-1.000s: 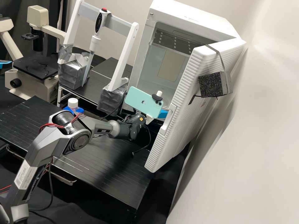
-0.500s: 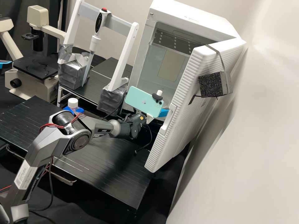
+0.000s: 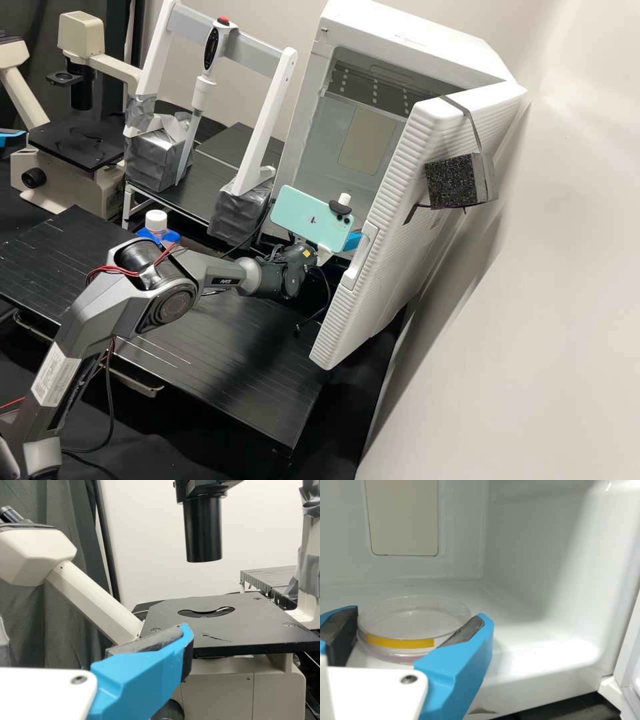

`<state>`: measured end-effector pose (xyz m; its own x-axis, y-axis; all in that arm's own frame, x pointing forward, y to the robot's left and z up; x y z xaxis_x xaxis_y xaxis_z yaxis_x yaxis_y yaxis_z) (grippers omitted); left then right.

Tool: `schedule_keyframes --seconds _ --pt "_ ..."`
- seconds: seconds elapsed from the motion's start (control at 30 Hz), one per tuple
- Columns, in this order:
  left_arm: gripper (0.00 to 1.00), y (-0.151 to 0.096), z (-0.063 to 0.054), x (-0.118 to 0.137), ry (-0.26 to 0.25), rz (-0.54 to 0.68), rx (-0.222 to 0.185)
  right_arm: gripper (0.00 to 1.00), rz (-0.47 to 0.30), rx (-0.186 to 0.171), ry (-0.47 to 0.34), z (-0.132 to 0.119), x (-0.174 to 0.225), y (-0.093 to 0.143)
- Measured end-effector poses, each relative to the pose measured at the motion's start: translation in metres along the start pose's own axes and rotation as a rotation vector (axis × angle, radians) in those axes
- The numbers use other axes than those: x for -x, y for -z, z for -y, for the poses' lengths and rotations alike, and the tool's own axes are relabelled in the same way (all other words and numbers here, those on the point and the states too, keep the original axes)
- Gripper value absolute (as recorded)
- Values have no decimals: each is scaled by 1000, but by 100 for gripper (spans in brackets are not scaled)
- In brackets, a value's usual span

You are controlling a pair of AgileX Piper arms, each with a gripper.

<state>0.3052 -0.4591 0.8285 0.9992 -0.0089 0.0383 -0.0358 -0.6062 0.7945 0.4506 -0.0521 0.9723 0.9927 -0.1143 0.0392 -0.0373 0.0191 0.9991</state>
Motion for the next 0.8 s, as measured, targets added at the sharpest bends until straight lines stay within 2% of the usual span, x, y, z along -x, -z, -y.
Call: schedule_keyframes --seconds 0.57,0.8 --pt "100 0 0 0 0 0 0 0 0 -2 0 0 0 0" --pt "100 0 0 0 0 0 0 0 -15 -25 8 6 13 -6"
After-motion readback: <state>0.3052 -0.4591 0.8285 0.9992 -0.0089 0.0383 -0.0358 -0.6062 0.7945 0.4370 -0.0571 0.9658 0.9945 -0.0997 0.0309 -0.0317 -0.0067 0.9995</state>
